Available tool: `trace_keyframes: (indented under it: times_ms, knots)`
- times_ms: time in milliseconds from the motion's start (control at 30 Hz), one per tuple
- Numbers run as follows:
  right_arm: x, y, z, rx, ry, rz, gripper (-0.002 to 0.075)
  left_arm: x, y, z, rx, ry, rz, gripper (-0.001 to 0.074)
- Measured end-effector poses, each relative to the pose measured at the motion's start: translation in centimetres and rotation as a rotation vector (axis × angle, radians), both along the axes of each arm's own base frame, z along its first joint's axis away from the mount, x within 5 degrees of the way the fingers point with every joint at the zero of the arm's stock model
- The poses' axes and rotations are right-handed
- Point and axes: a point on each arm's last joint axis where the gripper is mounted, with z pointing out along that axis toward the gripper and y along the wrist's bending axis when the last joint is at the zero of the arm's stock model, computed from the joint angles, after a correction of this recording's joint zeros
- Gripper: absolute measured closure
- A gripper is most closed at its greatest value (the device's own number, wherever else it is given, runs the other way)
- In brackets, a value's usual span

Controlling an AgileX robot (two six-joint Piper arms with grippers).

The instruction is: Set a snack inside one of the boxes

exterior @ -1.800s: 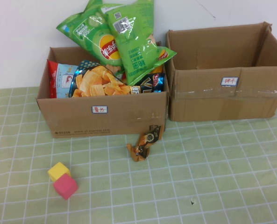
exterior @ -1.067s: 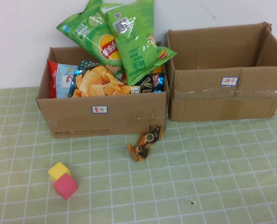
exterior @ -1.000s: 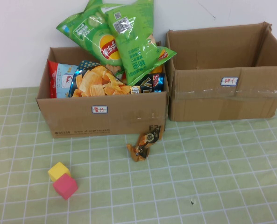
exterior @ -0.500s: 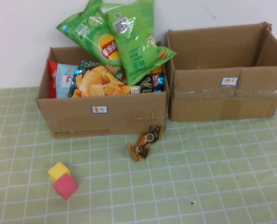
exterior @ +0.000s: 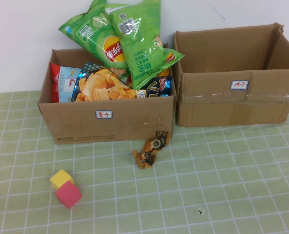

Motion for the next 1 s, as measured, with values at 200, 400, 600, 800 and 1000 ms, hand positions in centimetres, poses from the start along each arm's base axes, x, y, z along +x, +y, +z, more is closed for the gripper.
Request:
trace_keyframes:
  times_ms: [200, 400, 600, 800, 1000]
  knots:
    - [-2.2, 0.4, 3.7, 0.049, -0.477, 0.085, 0.0728, -1.1, -0.2, 2.0, -0.027, -0.252, -0.037, 0.0737]
    - [-3.8, 0.5, 5.0, 0.105, -0.692, 0.151, 0.0728, -1.5, -0.1, 2.4, -0.090, -0.308, -0.069, 0.0737]
    - [-4.1, 0.1, 6.3, 0.242, -0.687, 0.199, 0.0728, -1.2, -0.1, 3.2, -0.106, -0.201, -0.067, 0.0737]
    - [-3.7, -0.6, 10.6, 0.362, -0.314, 0.134, 0.0728, -2.6, 0.4, 9.7, -0.018, 0.124, 0.049, 0.0737]
    - [-0.5, -0.4, 8.5, 0.333, 0.127, 0.044, 0.0728, -1.0, 1.0, 10.8, -0.063, 0.525, 0.114, 0.0737]
